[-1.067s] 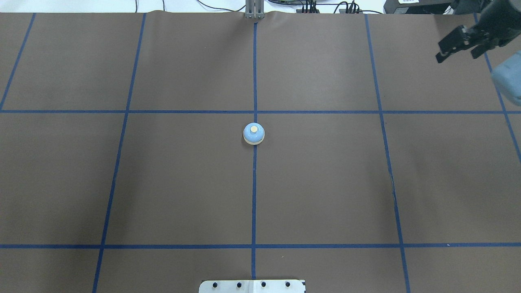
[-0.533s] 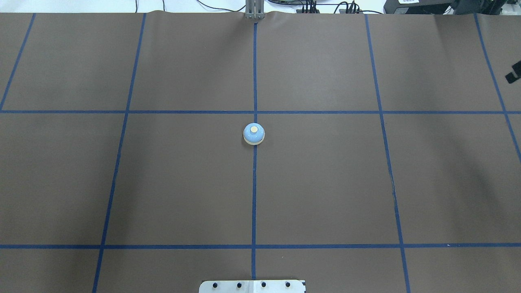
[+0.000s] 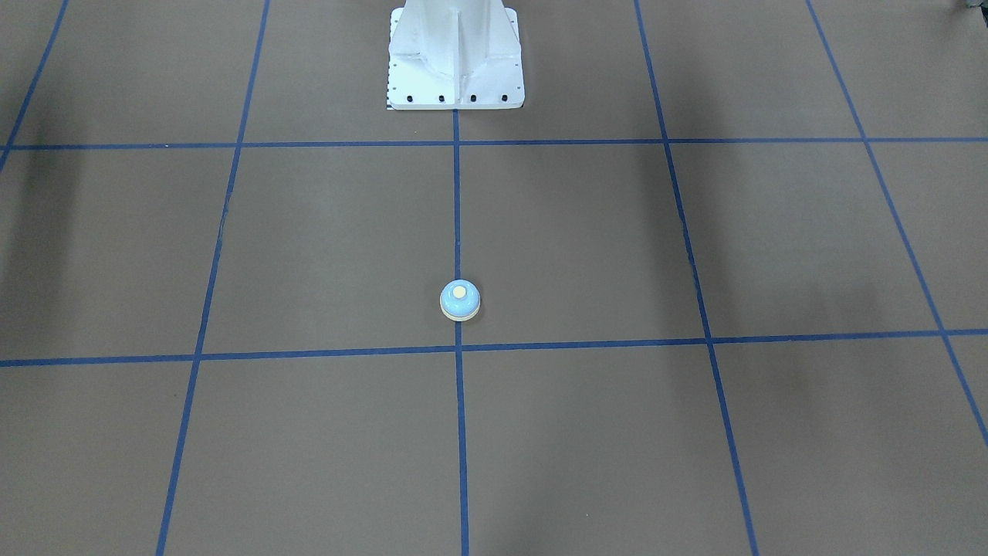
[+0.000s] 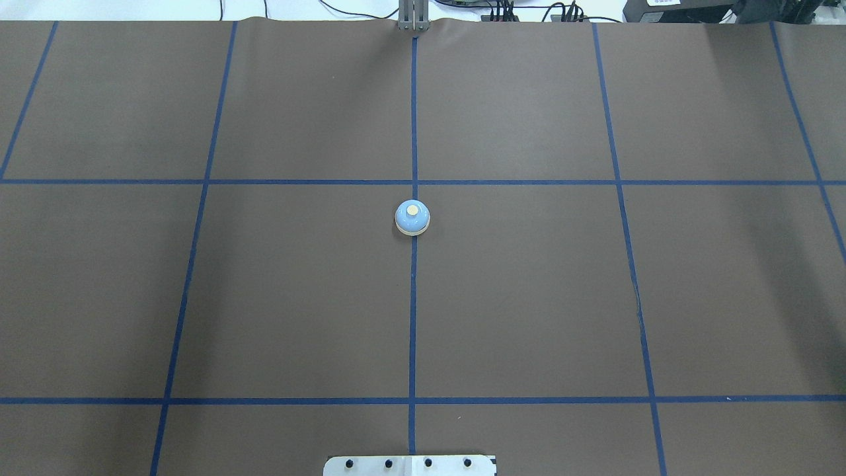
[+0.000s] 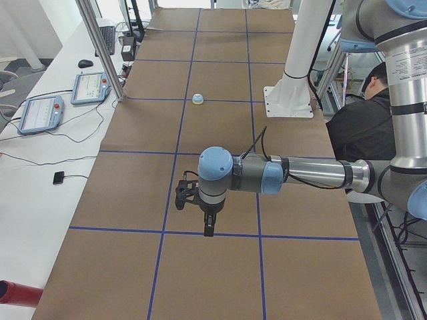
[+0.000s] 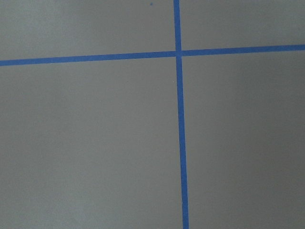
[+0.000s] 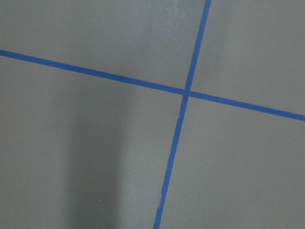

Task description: Place and press bell with both arms

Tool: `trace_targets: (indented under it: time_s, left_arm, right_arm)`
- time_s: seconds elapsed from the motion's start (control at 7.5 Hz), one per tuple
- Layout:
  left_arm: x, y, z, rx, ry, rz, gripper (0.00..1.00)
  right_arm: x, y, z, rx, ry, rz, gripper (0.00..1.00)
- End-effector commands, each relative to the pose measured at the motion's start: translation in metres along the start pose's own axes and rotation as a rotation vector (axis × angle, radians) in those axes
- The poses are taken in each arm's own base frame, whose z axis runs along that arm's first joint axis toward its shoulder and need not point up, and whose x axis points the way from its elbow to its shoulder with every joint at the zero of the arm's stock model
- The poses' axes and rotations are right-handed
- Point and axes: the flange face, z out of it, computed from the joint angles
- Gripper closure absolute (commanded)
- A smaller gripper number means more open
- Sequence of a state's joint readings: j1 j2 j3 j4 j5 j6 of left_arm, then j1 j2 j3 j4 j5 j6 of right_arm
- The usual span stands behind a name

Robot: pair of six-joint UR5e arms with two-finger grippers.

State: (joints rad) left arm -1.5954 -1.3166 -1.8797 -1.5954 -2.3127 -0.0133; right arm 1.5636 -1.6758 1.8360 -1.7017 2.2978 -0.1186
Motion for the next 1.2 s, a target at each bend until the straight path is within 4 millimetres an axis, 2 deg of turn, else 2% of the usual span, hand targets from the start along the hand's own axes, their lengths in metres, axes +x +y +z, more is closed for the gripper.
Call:
trace_targets:
  time_s: [0.0,1.07]
  left_arm:
    - [-0.0023,0.015,-0.0001,-0.006,0.0,-0.006,0.0]
    - [-0.0025,0.0182,-0.0009,-0.006,0.0,-0.008,0.0]
  right_arm:
    - [0.0022,0.0033,0.0022,-0.004,0.0,0.035,0.0]
    - [-0.0041,-0.004,-0.0033,0.015,-0.003,0.017,0.0]
